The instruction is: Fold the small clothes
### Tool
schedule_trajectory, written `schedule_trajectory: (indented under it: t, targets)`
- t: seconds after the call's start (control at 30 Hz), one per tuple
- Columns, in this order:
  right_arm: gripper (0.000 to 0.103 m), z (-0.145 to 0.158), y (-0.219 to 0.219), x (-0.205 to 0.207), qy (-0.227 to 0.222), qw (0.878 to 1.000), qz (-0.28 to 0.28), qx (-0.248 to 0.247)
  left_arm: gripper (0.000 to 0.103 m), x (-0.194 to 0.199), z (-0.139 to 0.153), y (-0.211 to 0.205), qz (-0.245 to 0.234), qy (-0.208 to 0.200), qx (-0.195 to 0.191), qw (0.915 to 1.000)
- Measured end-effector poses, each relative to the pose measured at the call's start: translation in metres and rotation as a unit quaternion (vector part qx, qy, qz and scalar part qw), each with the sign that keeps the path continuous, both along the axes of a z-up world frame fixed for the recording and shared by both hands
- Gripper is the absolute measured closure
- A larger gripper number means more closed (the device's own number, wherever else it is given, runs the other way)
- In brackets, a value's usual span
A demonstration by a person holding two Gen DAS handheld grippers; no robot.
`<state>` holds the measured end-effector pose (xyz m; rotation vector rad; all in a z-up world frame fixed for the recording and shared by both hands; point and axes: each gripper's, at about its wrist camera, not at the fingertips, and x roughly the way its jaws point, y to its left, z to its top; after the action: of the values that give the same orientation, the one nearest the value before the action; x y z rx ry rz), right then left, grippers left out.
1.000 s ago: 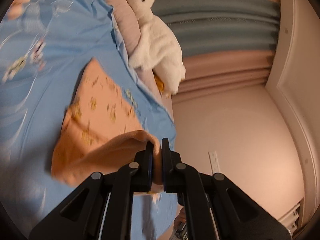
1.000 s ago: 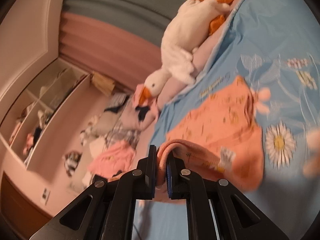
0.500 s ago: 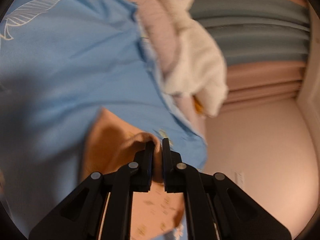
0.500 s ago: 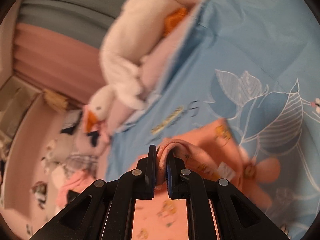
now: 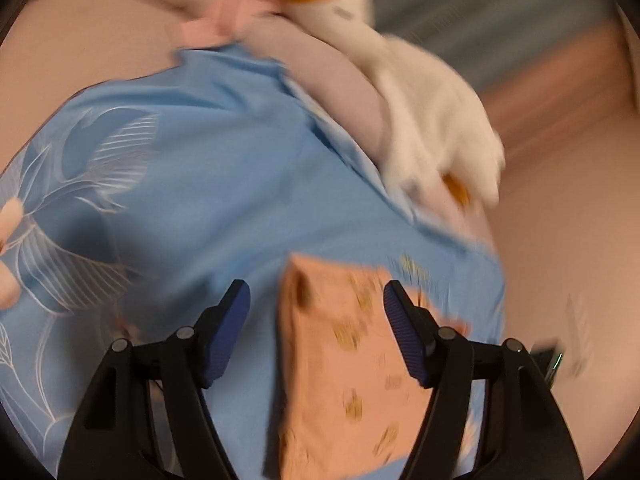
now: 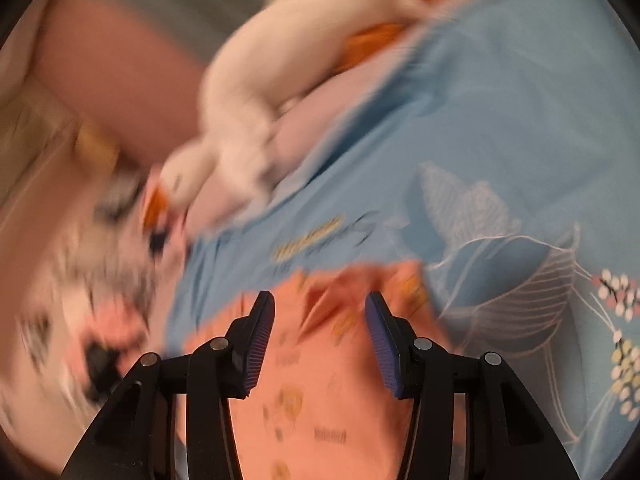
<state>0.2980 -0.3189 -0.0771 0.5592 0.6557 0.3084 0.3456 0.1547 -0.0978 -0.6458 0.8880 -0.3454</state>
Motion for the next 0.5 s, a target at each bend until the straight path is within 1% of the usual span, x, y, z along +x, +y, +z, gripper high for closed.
schedule_trajectory:
  t: [0.03, 0.07, 0.13, 0.17, 0.2, 0.27, 0.3, 0.33, 0.37, 0.4, 0.43, 0.5]
  targets:
    - [0.065, 0.001, 0.011, -0.005, -0.007, 1.0, 0.02, -0.023, 0.035, -0.005, 0.0, -0.016, -0.032, -0.005, 0.017, 0.9994]
    - [0.074, 0.0, 0.024, -0.008, -0.011, 0.998, 0.044, -0.049, 0.037, -0.007, -0.002, -0.027, -0.049, -0.006, 0.028, 0.9984]
    - [0.078, -0.008, 0.046, -0.003, 0.003, 0.993, 0.07, -0.096, 0.046, -0.008, -0.011, -0.058, -0.096, 0.001, 0.055, 0.9938]
    - [0.081, -0.013, 0.056, 0.001, 0.014, 0.99, 0.08, -0.119, 0.052, -0.005, -0.018, -0.073, -0.119, 0.01, 0.068, 0.9905]
    - [0.082, -0.019, 0.069, 0.007, 0.027, 0.985, 0.088, -0.146, 0.055, -0.002, -0.03, -0.088, -0.139, 0.026, 0.089, 0.9859]
    - [0.082, -0.031, 0.089, 0.018, 0.043, 0.974, 0.098, -0.201, 0.055, 0.004, -0.043, -0.106, -0.153, 0.035, 0.134, 0.9784]
    - [0.082, -0.032, 0.098, 0.024, 0.045, 0.969, 0.099, -0.223, 0.055, 0.008, -0.046, -0.114, -0.155, 0.029, 0.158, 0.9747]
    - [0.082, -0.034, 0.108, 0.031, 0.041, 0.961, 0.1, -0.254, 0.055, 0.013, -0.045, -0.119, -0.153, 0.02, 0.174, 0.9724]
    - [0.082, -0.034, 0.113, 0.037, 0.036, 0.957, 0.099, -0.27, 0.055, 0.02, -0.043, -0.123, -0.151, 0.009, 0.187, 0.9706]
    - [0.082, -0.033, 0.119, 0.046, 0.031, 0.954, 0.097, -0.283, 0.055, 0.031, -0.04, -0.127, -0.144, -0.001, 0.198, 0.9695]
    - [0.082, -0.03, 0.122, 0.055, 0.029, 0.953, 0.093, -0.287, 0.055, 0.038, -0.039, -0.127, -0.139, -0.002, 0.201, 0.9697]
    - [0.082, -0.025, 0.123, 0.076, 0.034, 0.955, 0.079, -0.284, 0.055, 0.062, -0.04, -0.124, -0.116, 0.004, 0.197, 0.9736]
